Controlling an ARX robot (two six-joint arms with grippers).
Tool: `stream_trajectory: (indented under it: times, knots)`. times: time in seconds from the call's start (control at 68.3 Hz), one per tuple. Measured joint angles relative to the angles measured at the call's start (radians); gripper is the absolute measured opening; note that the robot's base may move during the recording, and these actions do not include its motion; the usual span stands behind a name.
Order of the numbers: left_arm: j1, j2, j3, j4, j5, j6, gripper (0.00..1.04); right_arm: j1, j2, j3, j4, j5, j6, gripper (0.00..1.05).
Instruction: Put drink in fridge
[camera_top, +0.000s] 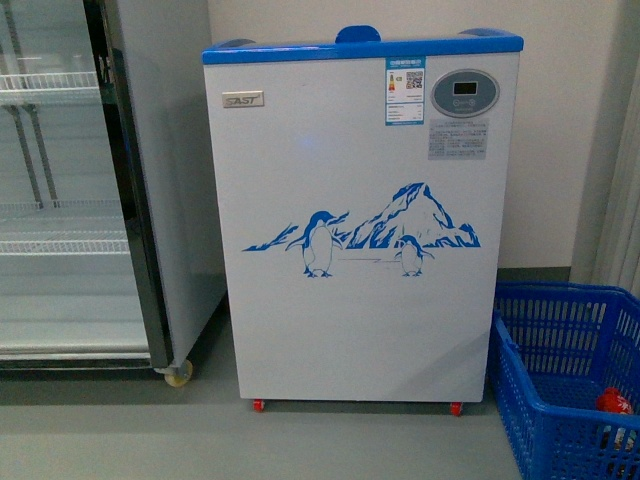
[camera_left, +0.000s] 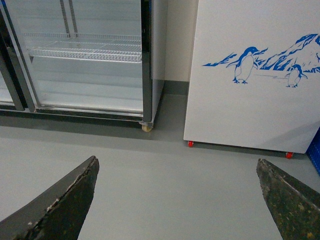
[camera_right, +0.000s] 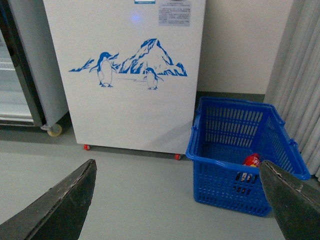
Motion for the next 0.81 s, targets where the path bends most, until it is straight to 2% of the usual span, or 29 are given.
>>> stream_trajectory:
  times: [0.805]
  knots:
    - [0.000,0.000,0.000,0.000,0.000,0.000,0.97,0.000,0.000,0.000,0.000,0.000,0.000,0.98]
